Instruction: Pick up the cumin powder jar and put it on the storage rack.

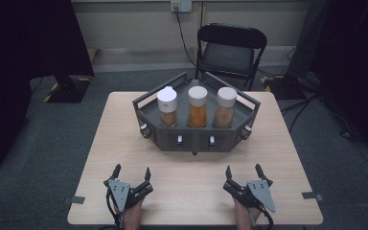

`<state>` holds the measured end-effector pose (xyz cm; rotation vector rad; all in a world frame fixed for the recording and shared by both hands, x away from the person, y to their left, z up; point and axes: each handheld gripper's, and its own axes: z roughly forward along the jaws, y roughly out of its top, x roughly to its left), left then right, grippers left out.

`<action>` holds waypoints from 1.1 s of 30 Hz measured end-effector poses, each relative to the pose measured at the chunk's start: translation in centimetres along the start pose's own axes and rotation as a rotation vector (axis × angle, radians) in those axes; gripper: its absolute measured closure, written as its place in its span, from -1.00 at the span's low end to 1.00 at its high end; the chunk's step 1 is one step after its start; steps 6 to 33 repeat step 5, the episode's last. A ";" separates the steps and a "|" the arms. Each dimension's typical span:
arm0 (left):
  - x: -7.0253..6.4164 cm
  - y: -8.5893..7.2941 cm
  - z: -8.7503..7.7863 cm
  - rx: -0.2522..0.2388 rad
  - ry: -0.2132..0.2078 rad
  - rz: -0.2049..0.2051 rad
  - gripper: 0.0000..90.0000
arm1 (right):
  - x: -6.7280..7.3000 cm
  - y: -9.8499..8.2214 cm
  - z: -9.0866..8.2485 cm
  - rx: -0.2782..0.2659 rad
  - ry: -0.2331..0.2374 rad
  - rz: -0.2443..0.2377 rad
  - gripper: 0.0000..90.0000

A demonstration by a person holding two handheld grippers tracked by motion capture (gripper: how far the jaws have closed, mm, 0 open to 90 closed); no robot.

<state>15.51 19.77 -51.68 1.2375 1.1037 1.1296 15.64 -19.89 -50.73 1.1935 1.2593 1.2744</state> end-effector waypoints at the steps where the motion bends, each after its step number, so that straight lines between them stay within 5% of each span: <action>1: 0.0 0.0 0.0 0.000 0.000 0.000 -0.98 | 0.0 -0.1 0.0 -0.004 -0.001 0.001 -0.99; 33: 0.0 0.0 0.0 0.000 0.000 0.000 -0.98 | 0.0 -0.1 0.0 -0.005 0.000 -0.001 -0.99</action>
